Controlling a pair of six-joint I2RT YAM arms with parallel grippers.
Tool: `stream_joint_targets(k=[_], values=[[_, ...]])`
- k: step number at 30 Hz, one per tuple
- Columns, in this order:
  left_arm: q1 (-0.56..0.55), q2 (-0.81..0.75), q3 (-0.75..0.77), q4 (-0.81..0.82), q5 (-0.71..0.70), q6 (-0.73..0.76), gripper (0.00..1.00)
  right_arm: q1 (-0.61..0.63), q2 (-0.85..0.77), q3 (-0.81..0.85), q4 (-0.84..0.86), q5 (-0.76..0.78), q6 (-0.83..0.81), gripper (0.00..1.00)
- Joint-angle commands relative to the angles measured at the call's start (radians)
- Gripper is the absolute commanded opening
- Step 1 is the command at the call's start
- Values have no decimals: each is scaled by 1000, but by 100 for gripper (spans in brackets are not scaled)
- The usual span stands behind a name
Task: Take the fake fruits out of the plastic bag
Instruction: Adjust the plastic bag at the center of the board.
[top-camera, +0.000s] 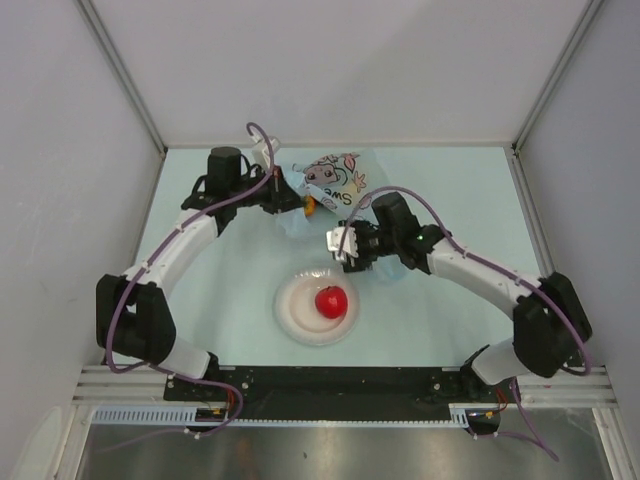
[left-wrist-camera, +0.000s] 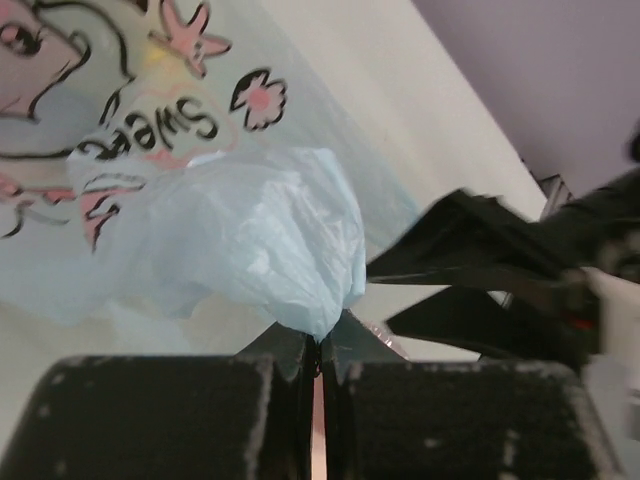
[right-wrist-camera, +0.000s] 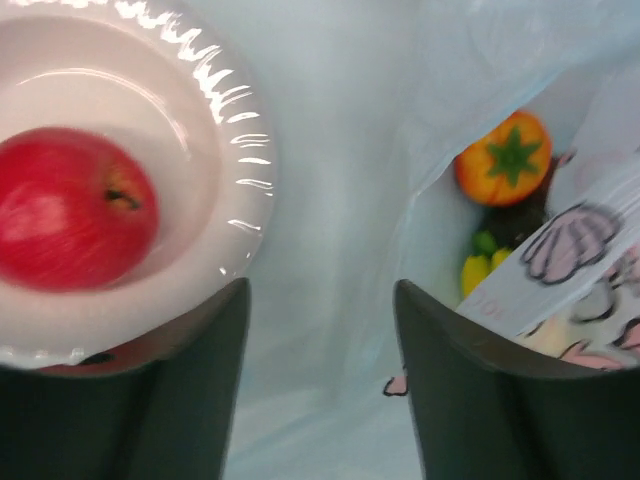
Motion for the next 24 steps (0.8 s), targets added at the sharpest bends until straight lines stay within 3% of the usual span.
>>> stream_joint_targets(k=[1,2,4,5,8,10,16,19,24], values=[[2,47,142,-40,164,-15,0,-1,177,113,266,164,323,48],[2,57,183,-55,187,-14,0,-5,206,145,270,204,364,37],[1,74,219,-90,221,4,0,-7,290,231,301,230,466,30],[-1,76,243,-100,228,17,0,-7,317,255,305,268,498,20],[-7,68,265,-162,210,95,0,-19,387,364,254,281,633,15],[-13,61,256,-187,176,147,0,-36,394,407,188,220,676,17],[-41,80,276,-247,167,218,0,-90,364,430,95,126,778,50],[-36,108,314,-305,169,277,0,-131,358,446,31,74,823,55],[-36,177,437,-507,221,382,0,-163,345,414,-14,155,788,51]])
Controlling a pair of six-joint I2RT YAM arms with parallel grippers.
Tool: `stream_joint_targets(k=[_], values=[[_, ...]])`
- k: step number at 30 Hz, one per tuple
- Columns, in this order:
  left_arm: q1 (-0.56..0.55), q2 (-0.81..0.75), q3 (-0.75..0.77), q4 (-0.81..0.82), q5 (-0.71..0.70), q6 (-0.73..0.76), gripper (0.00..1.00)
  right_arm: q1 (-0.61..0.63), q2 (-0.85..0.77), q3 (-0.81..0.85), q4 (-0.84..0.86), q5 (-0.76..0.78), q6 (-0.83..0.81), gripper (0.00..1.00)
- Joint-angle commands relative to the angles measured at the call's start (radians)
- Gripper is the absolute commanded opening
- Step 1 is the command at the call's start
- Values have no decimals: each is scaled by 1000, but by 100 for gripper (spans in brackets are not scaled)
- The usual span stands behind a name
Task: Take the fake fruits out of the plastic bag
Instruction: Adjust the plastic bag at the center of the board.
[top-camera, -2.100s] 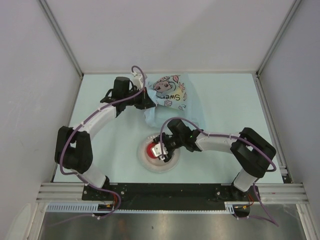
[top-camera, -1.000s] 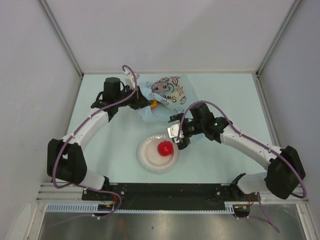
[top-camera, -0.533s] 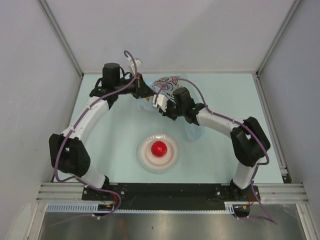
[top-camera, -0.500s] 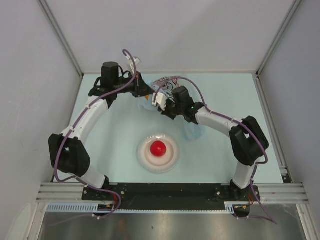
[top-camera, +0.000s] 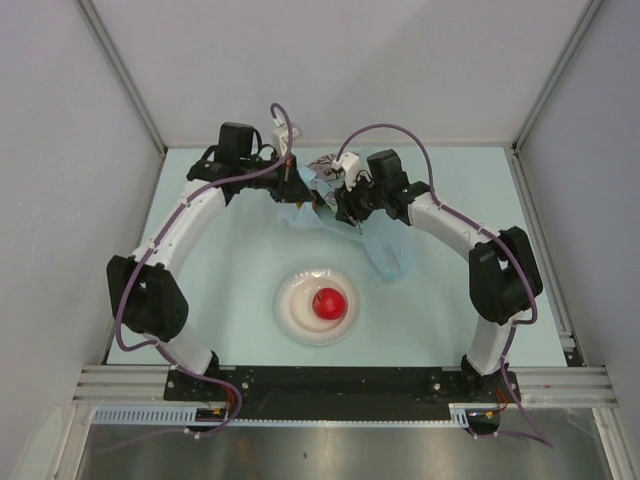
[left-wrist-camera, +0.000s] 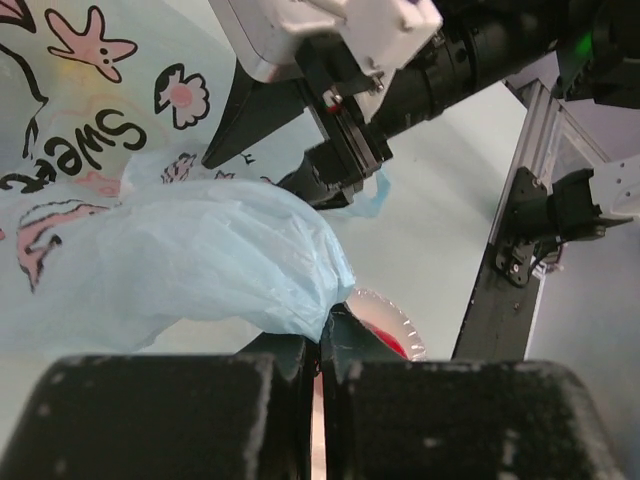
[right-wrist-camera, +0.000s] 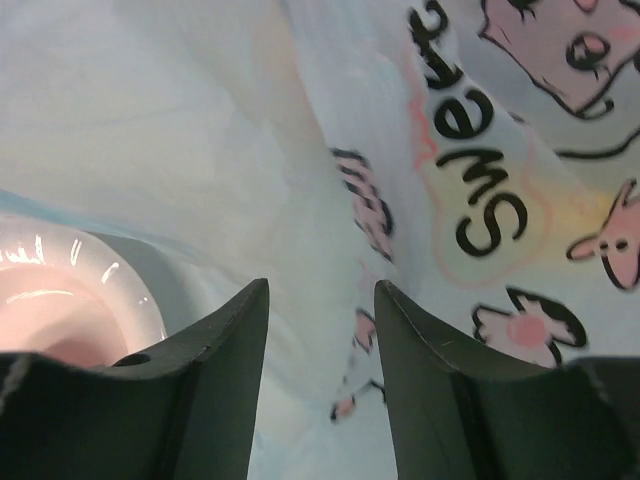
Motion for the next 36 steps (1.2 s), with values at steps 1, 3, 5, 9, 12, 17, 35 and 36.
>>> stream_joint_targets(k=[1,3,5,9,12,17,35,36], values=[[4,41,121,-178,72,141,0,-47,-53,2,-46,26,30,51],[4,43,119,-194,64,163,0,-67,-42,2,-30,54,37,51],[4,41,116,-189,72,158,0,-58,-36,-3,-10,131,10,50],[5,40,127,-163,89,112,0,-47,-31,-12,81,266,5,61],[4,41,129,-146,84,92,0,-29,-30,-12,73,257,-6,75],[4,41,130,-143,83,85,0,20,1,-35,81,328,-62,78],[4,51,142,-126,87,88,0,25,65,-24,788,777,-665,28],[5,51,150,-126,87,86,0,29,62,-24,776,780,-668,37]])
